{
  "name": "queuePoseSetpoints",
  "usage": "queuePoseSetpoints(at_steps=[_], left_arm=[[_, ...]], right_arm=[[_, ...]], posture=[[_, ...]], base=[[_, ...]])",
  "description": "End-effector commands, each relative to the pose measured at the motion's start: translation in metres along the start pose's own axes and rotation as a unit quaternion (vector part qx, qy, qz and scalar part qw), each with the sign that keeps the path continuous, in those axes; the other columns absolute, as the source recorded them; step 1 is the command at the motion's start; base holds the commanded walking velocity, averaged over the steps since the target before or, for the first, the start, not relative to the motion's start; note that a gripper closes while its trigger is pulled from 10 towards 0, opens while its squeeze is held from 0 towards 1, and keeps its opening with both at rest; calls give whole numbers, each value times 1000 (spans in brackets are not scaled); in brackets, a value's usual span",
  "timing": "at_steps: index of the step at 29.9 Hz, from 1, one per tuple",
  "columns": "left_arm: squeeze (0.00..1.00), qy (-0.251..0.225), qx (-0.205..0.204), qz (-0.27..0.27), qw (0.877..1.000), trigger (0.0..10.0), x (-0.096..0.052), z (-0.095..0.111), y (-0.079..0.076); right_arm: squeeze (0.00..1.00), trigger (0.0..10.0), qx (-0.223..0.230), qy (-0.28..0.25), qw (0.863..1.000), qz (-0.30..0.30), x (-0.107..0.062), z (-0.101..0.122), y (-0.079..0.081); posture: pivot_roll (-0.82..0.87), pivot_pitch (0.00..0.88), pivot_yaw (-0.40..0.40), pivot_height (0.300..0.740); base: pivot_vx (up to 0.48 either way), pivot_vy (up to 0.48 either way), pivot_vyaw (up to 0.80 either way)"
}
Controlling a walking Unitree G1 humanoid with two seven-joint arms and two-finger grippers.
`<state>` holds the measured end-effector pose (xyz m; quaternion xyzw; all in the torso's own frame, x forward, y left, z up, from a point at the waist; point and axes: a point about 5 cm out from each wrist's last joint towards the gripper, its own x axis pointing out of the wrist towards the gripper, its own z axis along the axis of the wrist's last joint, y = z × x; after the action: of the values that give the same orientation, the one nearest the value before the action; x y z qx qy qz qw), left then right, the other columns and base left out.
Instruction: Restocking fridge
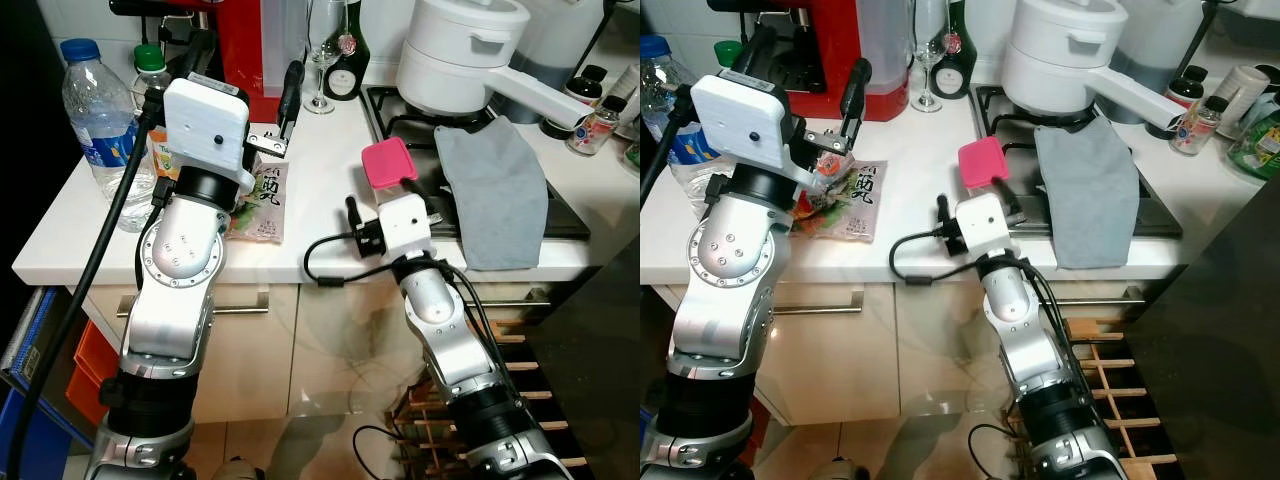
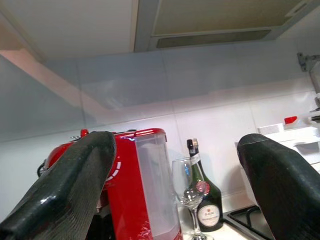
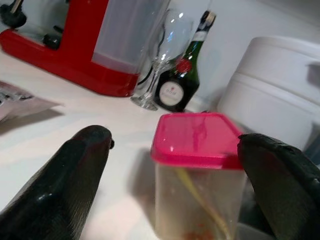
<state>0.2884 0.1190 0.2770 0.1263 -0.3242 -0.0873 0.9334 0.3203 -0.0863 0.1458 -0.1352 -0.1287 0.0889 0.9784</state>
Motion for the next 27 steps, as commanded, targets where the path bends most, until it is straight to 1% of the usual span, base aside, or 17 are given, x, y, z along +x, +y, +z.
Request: queuePoseSetpoints(at_steps=[1,5,10,15,17,27], left_arm=[[0,2,4,1,1000,10000,0,2,2],[0,5,2,-4,1000,10000,0,1,-1],[0,6,0,-7,1000,10000,0,0,-3],[0,7,0,-10,1000,10000,1,0,-3],[0,7,0,-10,1000,10000,1,-1,-3],[0,11,1,-11,1000,10000,0,-1,-5]], right_arm=[[0,10000,-4,-8,1000,-13,0,2,-5],[0,10000,-7,-9,1000,-16,-4,1,-1],[0,10000,-11,-2,1000,-26,-4,-4,0],[0,10000,-22,-8,998,-61,5,1,-7],[0,10000,-22,-10,998,-65,7,2,-8],[0,10000,-22,7,998,-63,19,-3,-2]], posture=[[116,0,-60,740],[108,0,-54,740],[105,0,-52,740],[105,0,-50,740],[105,0,-50,740],[110,0,-52,740]], base=[[0,0,0],[0,0,0],[0,0,0],[0,0,0],[0,0,0],[0,0,0]])
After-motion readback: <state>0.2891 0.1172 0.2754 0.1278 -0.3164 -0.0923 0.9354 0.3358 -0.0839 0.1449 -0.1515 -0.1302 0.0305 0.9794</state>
